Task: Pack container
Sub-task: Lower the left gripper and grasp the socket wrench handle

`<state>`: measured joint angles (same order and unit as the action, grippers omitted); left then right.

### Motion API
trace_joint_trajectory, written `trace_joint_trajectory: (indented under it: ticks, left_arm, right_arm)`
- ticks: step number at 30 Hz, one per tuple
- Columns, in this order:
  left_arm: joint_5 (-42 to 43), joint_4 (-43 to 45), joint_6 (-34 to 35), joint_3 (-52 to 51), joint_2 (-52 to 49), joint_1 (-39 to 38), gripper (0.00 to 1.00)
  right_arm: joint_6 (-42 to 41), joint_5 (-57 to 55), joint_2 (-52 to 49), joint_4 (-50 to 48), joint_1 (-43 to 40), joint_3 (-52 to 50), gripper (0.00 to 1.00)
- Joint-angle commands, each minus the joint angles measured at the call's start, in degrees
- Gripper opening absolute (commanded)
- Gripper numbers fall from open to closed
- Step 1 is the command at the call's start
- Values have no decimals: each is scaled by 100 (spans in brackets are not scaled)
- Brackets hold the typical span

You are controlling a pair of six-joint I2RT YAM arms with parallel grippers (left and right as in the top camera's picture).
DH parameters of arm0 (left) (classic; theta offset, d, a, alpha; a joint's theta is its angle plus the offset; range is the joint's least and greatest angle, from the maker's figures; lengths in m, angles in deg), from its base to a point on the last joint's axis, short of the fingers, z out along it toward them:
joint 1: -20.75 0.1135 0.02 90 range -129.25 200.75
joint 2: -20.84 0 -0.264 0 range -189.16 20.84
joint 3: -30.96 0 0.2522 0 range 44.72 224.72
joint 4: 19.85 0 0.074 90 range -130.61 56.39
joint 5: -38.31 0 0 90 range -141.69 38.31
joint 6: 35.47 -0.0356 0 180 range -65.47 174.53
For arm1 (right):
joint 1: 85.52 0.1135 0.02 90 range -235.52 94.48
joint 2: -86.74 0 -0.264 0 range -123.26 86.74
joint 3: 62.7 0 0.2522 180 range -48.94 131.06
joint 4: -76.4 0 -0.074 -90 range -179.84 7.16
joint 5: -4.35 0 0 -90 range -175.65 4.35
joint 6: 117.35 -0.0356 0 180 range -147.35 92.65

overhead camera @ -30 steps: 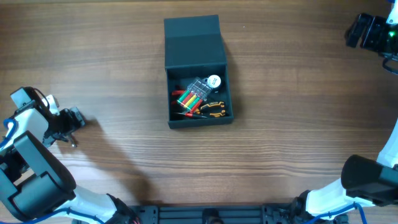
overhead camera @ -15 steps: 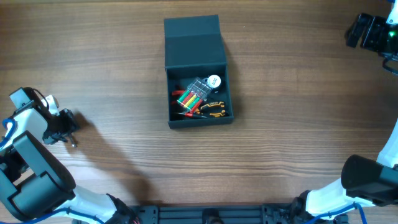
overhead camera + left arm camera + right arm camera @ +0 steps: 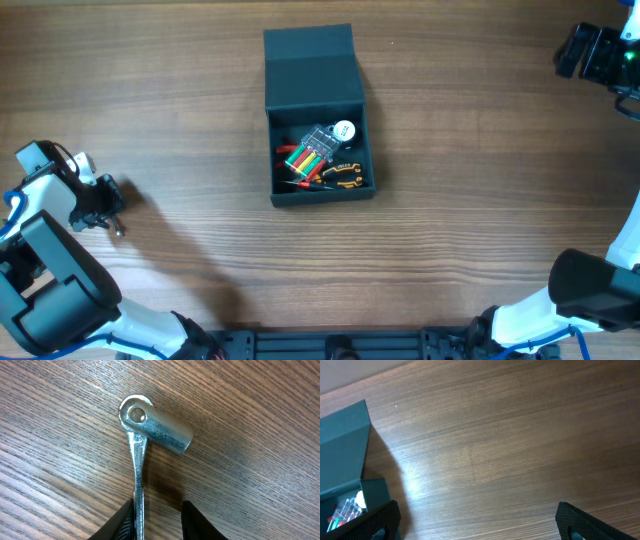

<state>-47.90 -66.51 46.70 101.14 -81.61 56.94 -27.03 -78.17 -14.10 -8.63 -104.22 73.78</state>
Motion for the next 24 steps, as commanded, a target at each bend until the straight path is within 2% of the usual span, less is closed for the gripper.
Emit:
trace_joint_trajectory:
  ticks: [1, 7, 24]
  left_arm:
    - [280, -26, 81, -83, -234, 4, 30]
    - [280, -22, 151, -83, -234, 4, 28]
    - [280, -24, 232, -83, -234, 4, 12]
  right_arm:
    - [105, 26, 205, 9, 13, -46, 100]
    - [111, 26, 205, 11, 13, -46, 100]
    - [118, 26, 205, 35, 13, -46, 100]
